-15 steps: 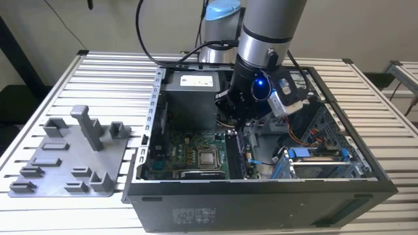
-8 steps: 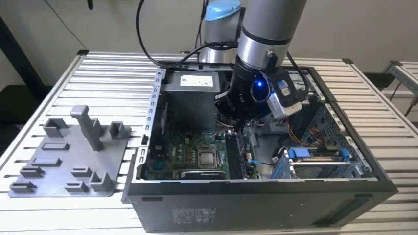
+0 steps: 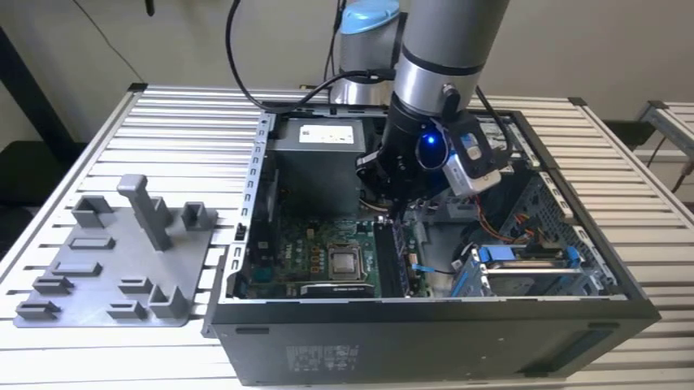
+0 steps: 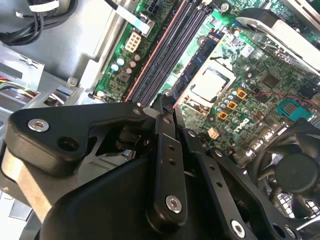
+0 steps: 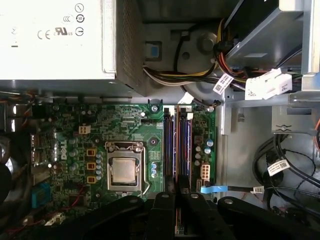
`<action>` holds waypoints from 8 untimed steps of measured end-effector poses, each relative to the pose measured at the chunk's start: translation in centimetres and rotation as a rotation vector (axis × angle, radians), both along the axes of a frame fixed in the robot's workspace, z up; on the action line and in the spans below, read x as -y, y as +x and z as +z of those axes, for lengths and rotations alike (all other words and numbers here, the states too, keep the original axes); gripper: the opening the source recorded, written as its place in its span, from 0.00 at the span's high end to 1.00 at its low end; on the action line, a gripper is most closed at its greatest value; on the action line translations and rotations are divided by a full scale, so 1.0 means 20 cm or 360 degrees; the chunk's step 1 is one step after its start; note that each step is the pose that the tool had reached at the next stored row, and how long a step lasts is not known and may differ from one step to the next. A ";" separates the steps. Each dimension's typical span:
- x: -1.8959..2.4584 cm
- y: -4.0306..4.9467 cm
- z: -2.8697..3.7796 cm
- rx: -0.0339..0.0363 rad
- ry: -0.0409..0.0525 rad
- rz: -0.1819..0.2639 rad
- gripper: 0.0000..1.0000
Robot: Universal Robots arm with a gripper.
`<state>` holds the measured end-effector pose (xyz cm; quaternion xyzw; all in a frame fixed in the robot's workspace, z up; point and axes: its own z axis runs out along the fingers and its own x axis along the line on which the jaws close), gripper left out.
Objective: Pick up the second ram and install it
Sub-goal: 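Insert the second ram into the second slot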
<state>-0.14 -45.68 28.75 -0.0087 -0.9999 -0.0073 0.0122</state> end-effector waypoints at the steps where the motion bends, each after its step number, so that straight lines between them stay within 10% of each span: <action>1: 0.000 -0.002 -0.003 0.0000 0.0000 0.0000 0.86; 8: 0.000 -0.015 -0.066 0.0000 0.0000 -0.0001 0.86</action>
